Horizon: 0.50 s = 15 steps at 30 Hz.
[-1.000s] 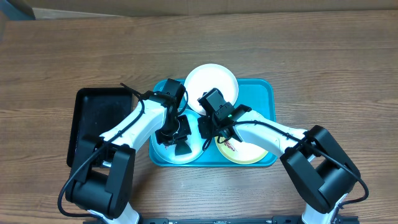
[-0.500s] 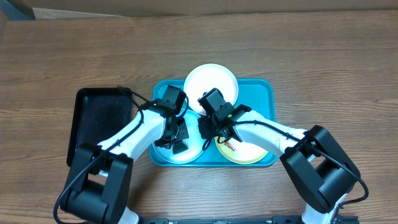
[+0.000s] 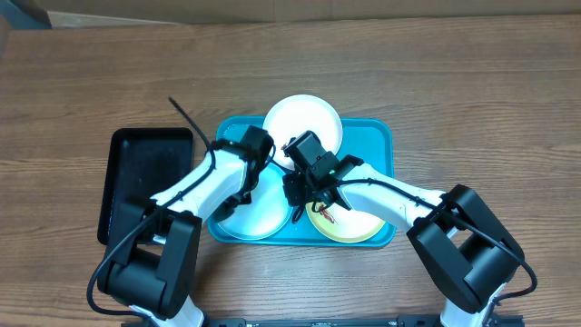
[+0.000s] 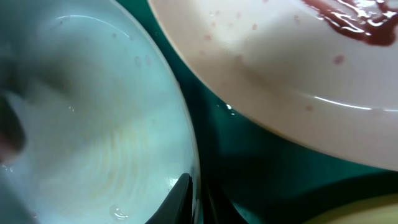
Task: Clean dirty plates on tray and stack at the side
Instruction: 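Scrub the plate with the sponge in the left gripper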
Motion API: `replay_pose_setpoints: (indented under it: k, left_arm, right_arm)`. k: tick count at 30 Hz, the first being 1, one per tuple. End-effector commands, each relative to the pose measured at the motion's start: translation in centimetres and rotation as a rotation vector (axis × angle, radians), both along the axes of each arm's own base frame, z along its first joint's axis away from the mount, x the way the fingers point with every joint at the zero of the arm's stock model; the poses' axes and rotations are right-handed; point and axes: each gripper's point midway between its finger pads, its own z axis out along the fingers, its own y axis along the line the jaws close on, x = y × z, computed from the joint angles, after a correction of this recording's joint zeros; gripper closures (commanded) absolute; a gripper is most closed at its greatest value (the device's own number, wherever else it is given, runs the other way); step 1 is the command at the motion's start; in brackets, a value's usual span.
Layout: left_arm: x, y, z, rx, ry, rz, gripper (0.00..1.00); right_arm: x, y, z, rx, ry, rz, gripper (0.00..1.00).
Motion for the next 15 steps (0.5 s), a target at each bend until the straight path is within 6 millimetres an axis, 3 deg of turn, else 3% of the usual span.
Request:
replay_pose_setpoints:
  k: [1,6,12,15]
  left_arm:
    - [2.9,0.5,2.8,0.038,-0.065,0.003,0.96]
    - [4.5,-4.7,4.1,-0.249,-0.046,-0.022,0.96]
    - [4.6,-12.5,3.3,-0.685,0.006,-0.138,0.96]
    - [4.2,-14.1,2.4,-0.769,0.011,-0.151,0.96]
  right_arm:
    - [0.9,-1.6,-0.9,-0.054,-0.01,-0.043,0.91]
    - [0.9,-1.6,-0.9,-0.054,-0.01,-0.043,0.91]
    - [0.9,-1.6,-0.9,-0.054,-0.01,-0.043,0.91]
    - [0.9,-1.6,-0.9,-0.053,-0.01,-0.043,0.91]
